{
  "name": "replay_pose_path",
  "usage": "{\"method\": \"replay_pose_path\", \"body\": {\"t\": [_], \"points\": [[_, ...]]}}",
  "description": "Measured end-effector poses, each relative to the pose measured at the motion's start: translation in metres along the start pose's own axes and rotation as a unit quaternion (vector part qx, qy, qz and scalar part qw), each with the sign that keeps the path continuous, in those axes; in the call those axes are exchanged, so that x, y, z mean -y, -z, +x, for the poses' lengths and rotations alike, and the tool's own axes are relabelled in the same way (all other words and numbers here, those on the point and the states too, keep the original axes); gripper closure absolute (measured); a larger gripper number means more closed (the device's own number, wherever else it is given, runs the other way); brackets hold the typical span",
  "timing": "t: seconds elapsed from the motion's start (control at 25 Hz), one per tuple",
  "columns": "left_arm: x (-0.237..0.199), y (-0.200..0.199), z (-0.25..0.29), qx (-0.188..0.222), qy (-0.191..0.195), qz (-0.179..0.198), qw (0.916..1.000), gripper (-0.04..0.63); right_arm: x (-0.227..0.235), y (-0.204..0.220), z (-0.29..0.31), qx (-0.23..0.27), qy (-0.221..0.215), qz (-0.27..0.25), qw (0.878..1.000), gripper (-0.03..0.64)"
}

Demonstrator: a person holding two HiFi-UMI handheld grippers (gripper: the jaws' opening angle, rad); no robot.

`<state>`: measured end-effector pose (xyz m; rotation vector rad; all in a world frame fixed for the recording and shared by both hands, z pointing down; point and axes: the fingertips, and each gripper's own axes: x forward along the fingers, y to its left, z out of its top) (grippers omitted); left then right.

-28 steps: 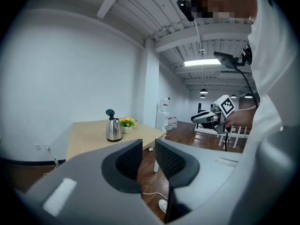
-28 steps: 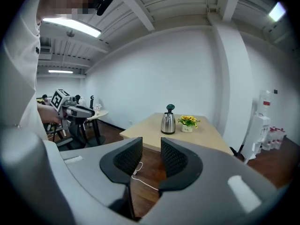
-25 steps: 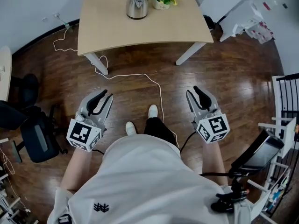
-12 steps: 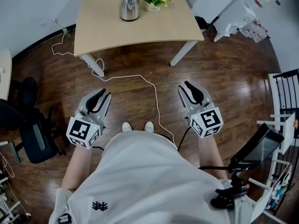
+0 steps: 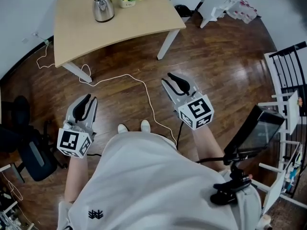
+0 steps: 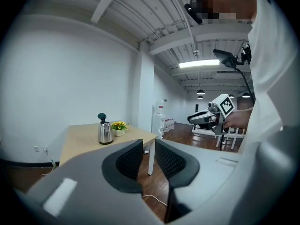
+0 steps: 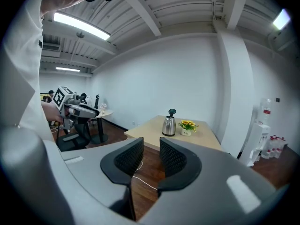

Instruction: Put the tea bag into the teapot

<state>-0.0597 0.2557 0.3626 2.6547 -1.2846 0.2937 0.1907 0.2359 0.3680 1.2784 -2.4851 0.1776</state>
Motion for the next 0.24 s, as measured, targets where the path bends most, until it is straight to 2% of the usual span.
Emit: {"method": "replay_pose_path", "body": {"t": [0.24], "points": [[0.0122,0.0002,0.0019,-0.008,-0.008,-0.004,0.9999,0.535,0.0059,0.0027,-0.0038,-0.004,-0.01,-0.008,1.0,0.512]]}}
